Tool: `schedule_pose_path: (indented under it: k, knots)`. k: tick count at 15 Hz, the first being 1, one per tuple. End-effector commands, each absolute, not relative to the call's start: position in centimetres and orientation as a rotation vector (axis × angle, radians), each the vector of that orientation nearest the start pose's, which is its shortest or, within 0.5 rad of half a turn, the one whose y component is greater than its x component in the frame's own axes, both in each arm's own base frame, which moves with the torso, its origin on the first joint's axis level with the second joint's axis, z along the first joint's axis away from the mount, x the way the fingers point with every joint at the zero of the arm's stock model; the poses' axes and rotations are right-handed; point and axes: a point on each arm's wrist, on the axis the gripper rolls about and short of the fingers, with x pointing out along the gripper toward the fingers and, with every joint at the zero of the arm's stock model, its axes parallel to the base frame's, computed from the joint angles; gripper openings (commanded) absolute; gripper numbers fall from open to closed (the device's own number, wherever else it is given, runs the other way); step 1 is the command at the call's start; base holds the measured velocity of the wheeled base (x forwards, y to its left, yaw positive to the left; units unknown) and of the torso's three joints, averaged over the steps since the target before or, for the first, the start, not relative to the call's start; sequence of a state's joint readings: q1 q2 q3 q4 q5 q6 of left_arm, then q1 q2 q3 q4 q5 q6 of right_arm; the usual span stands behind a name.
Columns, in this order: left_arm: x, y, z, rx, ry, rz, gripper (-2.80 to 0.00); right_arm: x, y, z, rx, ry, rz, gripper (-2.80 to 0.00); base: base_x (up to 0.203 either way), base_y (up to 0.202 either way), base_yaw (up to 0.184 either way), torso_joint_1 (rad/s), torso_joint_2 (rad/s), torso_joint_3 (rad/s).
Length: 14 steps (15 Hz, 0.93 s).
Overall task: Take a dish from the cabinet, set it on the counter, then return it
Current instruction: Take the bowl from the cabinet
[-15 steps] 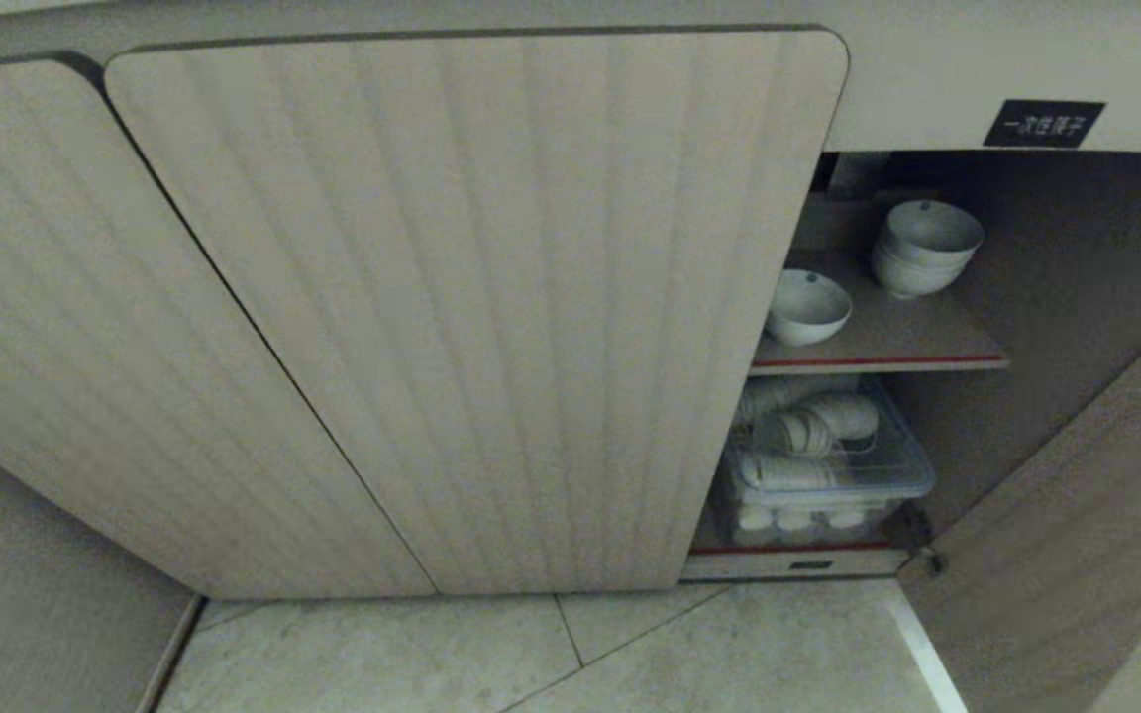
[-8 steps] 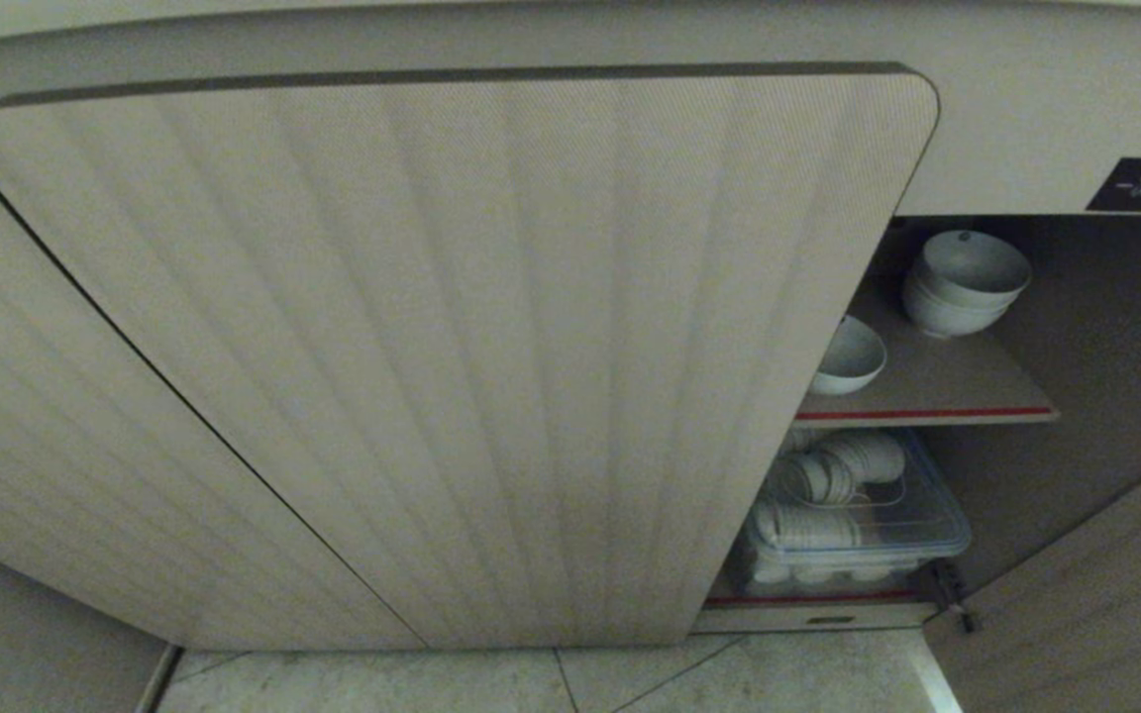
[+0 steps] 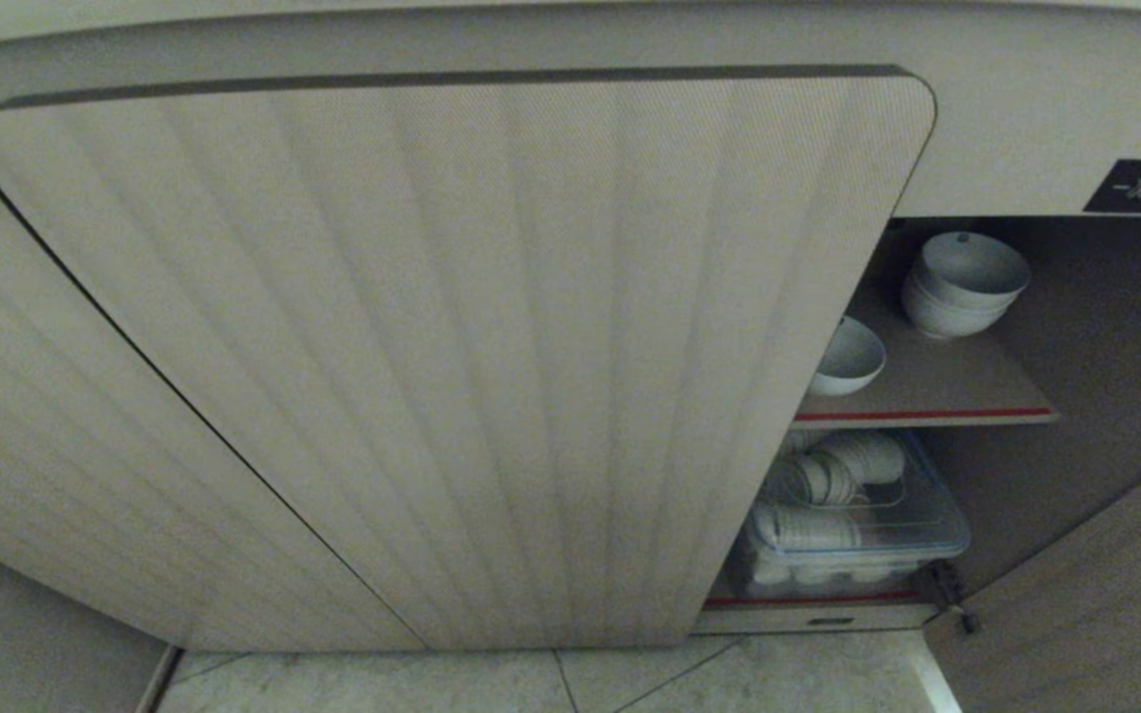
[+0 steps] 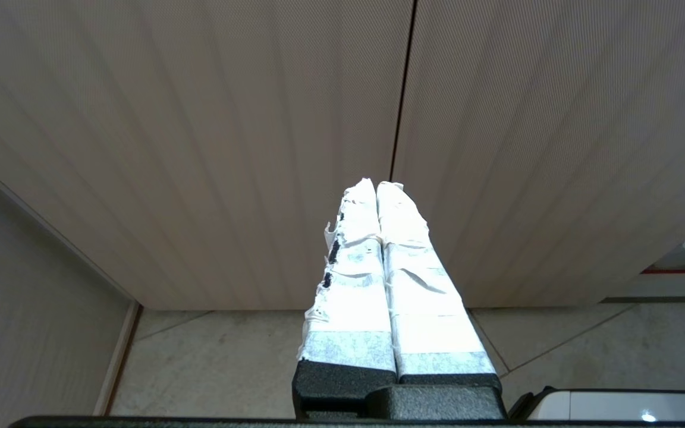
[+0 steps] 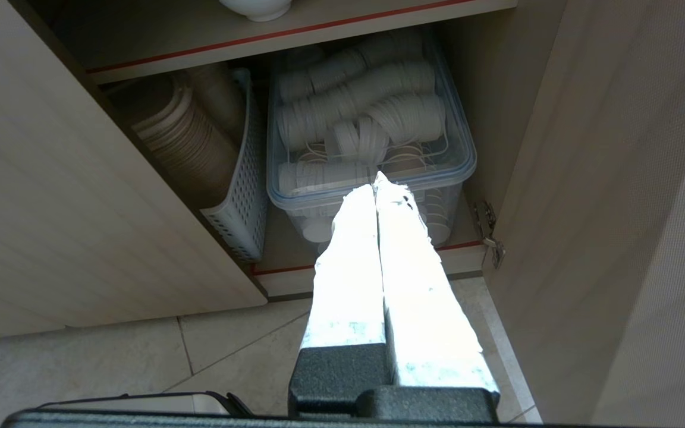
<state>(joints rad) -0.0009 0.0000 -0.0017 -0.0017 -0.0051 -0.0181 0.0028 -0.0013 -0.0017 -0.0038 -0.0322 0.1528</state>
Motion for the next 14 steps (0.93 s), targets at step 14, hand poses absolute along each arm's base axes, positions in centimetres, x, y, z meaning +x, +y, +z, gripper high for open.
schedule_pose_path:
  k: [14]
  knots:
    - [-2.29,-0.01,7.61,-0.018,-0.003,-0.006,-2.8,-2.29,-0.08,7.64,0.153,-0.008,-0.029,-2.8,0.0,0.0,0.0,0.0,0.0,0.0]
